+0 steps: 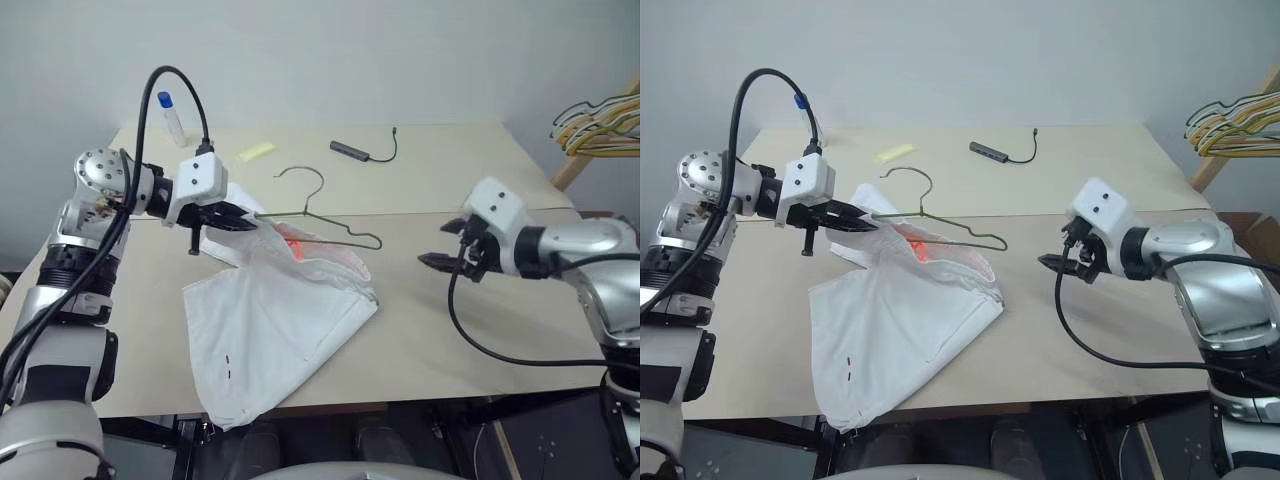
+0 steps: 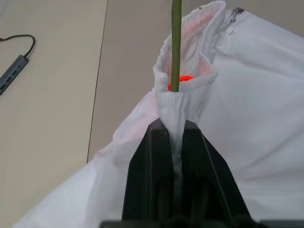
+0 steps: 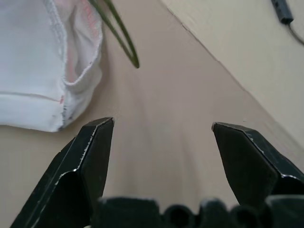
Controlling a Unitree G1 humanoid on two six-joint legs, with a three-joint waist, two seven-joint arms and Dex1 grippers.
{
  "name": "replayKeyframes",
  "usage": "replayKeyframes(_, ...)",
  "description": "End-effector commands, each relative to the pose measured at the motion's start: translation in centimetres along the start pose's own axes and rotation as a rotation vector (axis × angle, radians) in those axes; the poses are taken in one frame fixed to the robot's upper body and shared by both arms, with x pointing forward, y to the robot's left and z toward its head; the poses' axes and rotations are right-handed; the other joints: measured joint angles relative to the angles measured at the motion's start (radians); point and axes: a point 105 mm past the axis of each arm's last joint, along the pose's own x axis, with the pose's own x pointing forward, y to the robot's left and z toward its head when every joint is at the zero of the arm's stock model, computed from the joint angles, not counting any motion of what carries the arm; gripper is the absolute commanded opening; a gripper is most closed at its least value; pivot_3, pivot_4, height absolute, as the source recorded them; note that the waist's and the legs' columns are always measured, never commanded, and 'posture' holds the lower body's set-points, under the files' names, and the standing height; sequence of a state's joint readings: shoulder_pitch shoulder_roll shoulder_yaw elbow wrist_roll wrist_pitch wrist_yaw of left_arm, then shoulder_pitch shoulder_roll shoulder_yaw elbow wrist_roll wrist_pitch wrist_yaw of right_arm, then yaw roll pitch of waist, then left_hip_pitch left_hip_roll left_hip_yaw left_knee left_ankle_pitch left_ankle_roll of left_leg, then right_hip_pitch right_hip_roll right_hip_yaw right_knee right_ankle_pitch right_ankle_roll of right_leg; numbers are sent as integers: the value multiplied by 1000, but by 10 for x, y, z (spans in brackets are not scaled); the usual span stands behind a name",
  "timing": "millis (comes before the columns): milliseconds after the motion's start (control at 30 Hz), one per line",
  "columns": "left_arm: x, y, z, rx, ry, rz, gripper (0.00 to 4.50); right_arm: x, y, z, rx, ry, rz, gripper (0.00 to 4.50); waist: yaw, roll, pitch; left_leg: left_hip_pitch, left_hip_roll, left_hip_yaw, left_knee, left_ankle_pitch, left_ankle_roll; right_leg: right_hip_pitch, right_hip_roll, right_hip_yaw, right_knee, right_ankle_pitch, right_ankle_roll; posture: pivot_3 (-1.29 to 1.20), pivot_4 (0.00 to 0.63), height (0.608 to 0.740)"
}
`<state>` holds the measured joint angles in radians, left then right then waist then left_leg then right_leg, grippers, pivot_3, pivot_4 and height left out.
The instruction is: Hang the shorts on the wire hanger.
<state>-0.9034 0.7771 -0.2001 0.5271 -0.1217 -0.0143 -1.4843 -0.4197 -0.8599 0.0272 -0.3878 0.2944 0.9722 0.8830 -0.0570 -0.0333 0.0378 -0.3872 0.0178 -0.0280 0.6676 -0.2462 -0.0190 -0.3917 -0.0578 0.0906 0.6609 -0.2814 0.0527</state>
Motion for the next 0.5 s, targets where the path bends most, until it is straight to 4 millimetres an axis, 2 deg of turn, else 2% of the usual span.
replayKeyframes(33,-16,11,16,53,-28,53,0,20,22,-3,60,-12,57,3921,-10,0,0,0,0,0,0,0,0,0,0,0,0,0,0,-66,0,740)
replayKeyframes(200,-17,10,13,43,-20,48,0,64,48,-21,119,12,106,3921,-18,0,0,1,0,0,0,0,0,0,0,1,2,0,0,-48,0,740)
replayKeyframes(333,-18,6,13,40,-28,35,0,83,55,-21,133,-18,114,3921,-14,0,0,0,-1,0,0,0,0,0,0,1,1,0,0,-28,0,740)
replayKeyframes(500,-21,5,12,38,-21,50,0,85,50,-10,202,-68,128,2330,-13,0,0,0,-1,-1,1,0,0,0,0,0,2,0,0,-20,0,740)
